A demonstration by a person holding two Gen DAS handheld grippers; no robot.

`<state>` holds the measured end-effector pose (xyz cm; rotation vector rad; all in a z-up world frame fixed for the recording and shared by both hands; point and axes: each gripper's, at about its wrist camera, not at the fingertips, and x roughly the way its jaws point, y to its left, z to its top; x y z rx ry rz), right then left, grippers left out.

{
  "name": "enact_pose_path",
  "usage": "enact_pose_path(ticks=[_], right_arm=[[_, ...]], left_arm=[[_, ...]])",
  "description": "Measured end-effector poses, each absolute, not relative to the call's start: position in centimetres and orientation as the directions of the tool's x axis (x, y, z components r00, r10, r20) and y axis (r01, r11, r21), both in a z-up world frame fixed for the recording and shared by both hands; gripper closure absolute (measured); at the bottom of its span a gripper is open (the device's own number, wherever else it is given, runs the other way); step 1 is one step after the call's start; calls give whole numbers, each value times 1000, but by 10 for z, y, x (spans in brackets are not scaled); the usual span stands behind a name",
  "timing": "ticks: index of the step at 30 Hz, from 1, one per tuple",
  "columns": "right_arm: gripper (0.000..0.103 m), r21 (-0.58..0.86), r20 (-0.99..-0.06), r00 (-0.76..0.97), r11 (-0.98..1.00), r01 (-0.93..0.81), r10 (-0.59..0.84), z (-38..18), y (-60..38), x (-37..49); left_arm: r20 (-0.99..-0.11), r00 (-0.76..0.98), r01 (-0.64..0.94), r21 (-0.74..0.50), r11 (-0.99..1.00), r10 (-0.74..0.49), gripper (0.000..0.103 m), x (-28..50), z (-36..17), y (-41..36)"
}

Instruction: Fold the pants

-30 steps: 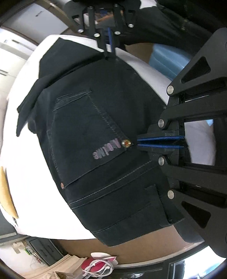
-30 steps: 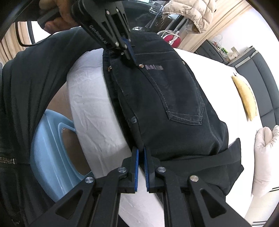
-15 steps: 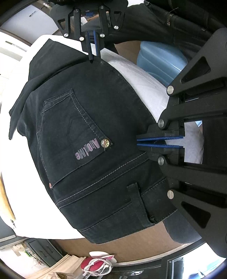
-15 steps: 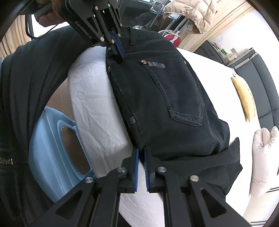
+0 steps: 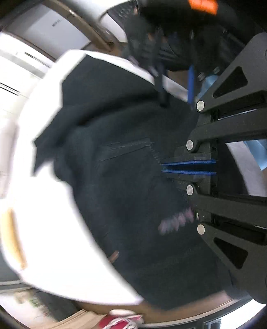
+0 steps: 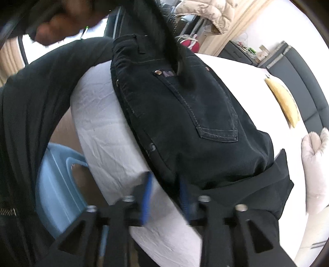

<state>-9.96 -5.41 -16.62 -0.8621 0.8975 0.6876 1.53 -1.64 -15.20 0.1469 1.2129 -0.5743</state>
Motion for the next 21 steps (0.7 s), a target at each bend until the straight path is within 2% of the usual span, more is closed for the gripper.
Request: enact_pose_path(ticks=[1, 2, 4, 7, 11, 13, 15, 21], right_arm=[[47, -332, -872, 462, 501, -799, 159, -166, -55, -100], [44, -317, -873, 458, 519, -794, 168, -165, -57, -99], [44, -263, -872, 444, 569, -779, 204, -157, -64, -98], [43, -90, -842, 421, 683, -725, 336, -126, -90, -86], [43, 119, -772, 481, 838, -533, 416, -85, -151, -39], [43, 217, -739, 538, 900, -379, 405, -68, -193, 0], [43, 245, -737, 571, 930, -272, 361, -61, -215, 29], [43, 212, -810, 552, 976, -37, 197, -67, -251, 155]], left_arm=[[-911, 228, 483, -200, 853, -343, 100, 18, -162, -18], [-900, 240, 473, -218, 854, -363, 100, 19, -165, -16], [-890, 232, 442, -263, 858, -392, 100, 22, -165, -9], [-889, 227, 417, -281, 864, -399, 100, 22, -160, 0], [-859, 277, 414, -297, 860, -430, 100, 28, -135, -6], [-850, 296, 400, -303, 865, -435, 100, 42, -129, -8], [-860, 289, 373, -304, 877, -421, 100, 54, -136, -11], [-875, 246, 331, -329, 884, -418, 100, 68, -165, -9]])
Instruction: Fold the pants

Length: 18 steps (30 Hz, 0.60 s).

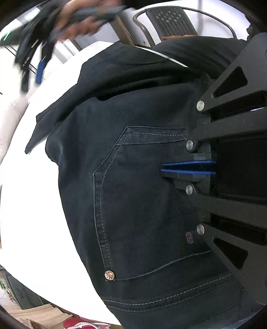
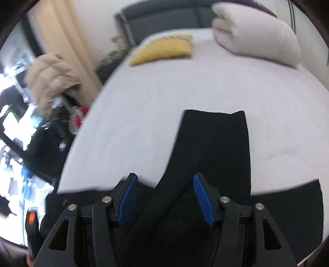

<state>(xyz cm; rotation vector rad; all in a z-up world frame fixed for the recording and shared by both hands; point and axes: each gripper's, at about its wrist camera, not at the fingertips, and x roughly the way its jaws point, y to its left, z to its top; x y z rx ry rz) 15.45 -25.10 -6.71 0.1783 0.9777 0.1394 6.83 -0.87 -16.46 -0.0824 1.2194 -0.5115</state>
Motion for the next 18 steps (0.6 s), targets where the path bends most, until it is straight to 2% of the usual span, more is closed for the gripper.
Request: enact_pose_path(ticks=[8, 13, 18], right_arm=[[45, 85, -877, 479, 995, 51, 50, -111, -228, 280], [45, -13, -917, 394, 993, 117, -59, -150, -221, 318], [47, -28, -926, 367, 985, 170, -89, -176, -228, 331]], left_arm=[[-873, 232, 332, -343, 879, -429, 100, 65, -169, 1], [-867, 233, 324, -358, 876, -441, 100, 64, -177, 1], [-859, 229, 315, -379, 870, -457, 100, 62, -178, 11]])
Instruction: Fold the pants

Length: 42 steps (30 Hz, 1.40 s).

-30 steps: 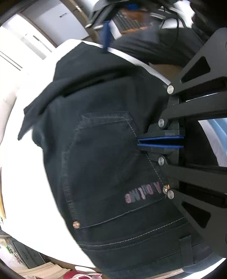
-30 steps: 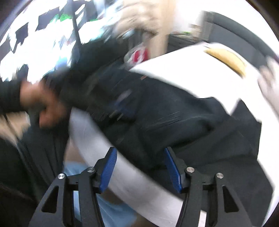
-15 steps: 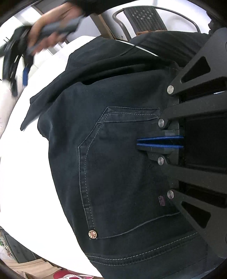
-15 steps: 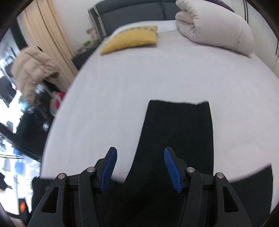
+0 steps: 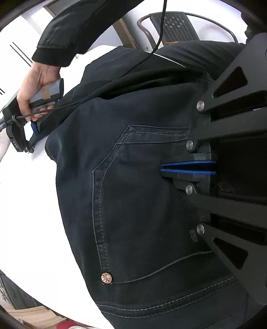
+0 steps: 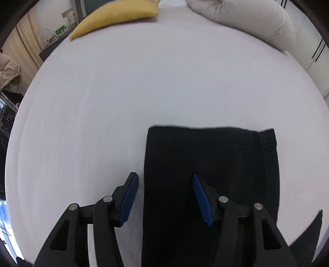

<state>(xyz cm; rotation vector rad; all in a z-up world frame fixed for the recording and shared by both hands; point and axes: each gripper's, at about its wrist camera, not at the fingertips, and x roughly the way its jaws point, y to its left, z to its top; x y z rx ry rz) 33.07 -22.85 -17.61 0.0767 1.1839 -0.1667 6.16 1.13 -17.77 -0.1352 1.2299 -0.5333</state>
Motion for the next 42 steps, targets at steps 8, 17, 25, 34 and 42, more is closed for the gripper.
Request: enact_pose_path(ticks=[8, 17, 25, 34, 42], right_arm=[[99, 94, -884, 467, 974, 204, -13, -144, -273, 299], [99, 387, -683, 730, 854, 349, 11, -60, -401, 165], [100, 582, -577, 806, 626, 519, -131, -49, -518, 18], [47, 737, -599, 772, 525, 426, 214, -123, -491, 33], [44, 819, -574, 713, 299, 491, 403, -193, -450, 104]], left_arm=[[-858, 232, 313, -381, 870, -459, 100, 61, -180, 17], [-864, 230, 312, -371, 875, -448, 100, 60, -178, 10], [-849, 199, 244, -440, 864, -489, 100, 68, -181, 23], [-867, 202, 244, -405, 881, -455, 100, 71, -174, 20], [-866, 214, 228, -406, 885, -453, 100, 66, -174, 15]])
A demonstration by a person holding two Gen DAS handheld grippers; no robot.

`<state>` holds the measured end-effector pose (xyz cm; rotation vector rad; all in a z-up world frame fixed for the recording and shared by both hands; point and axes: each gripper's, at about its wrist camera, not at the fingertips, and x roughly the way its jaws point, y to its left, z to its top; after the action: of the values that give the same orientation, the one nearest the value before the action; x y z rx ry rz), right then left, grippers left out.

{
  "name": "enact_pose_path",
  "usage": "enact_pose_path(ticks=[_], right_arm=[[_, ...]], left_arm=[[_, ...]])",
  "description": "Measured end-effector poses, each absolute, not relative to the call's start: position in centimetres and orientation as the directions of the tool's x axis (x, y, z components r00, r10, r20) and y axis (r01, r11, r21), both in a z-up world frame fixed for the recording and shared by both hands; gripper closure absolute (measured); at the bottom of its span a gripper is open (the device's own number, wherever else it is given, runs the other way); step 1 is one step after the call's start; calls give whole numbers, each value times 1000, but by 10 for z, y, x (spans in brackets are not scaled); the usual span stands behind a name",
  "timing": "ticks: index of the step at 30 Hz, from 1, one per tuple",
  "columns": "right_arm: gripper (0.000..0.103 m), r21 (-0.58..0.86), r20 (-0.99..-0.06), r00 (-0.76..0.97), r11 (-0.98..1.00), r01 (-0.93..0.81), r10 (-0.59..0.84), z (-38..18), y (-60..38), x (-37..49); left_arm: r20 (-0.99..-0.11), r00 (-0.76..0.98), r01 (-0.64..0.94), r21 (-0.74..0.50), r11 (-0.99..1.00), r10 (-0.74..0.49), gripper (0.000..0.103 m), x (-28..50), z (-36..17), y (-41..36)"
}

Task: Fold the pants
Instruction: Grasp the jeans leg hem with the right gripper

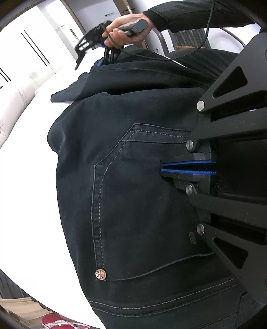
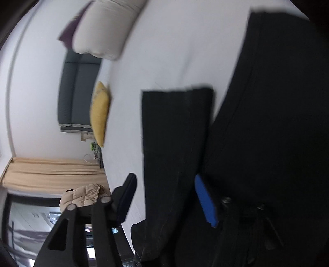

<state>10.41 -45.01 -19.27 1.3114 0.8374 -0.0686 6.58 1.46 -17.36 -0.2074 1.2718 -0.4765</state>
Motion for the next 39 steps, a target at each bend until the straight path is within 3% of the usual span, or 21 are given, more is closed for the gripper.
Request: enact_pose_path(ticks=[10, 12, 14, 18, 27, 32, 39], right_arm=[[67, 839, -543, 745, 207, 504, 388, -209, -463, 106], [75, 850, -527, 765, 205, 486, 371, -207, -472, 105], [96, 847, -532, 774, 205, 491, 344, -209, -480, 102], [98, 813, -576, 773, 289, 506, 267, -197, -489, 97], [98, 822, -511, 859, 314, 476, 38, -138, -528, -3], [98, 830, -525, 850, 201, 521, -35, -159, -554, -70], [97, 843, -523, 852, 142, 518, -4, -187, -565, -87]], left_arm=[[-858, 214, 226, -422, 878, -468, 100, 63, -177, 25], [-857, 216, 229, -421, 878, -467, 100, 63, -177, 25], [-857, 214, 231, -421, 877, -468, 100, 63, -176, 26], [-860, 209, 229, -420, 878, -466, 100, 64, -176, 26], [-866, 206, 231, -410, 882, -456, 100, 67, -176, 21], [-869, 195, 225, -411, 883, -455, 100, 69, -177, 19], [-881, 193, 232, -387, 893, -432, 100, 71, -177, 11]])
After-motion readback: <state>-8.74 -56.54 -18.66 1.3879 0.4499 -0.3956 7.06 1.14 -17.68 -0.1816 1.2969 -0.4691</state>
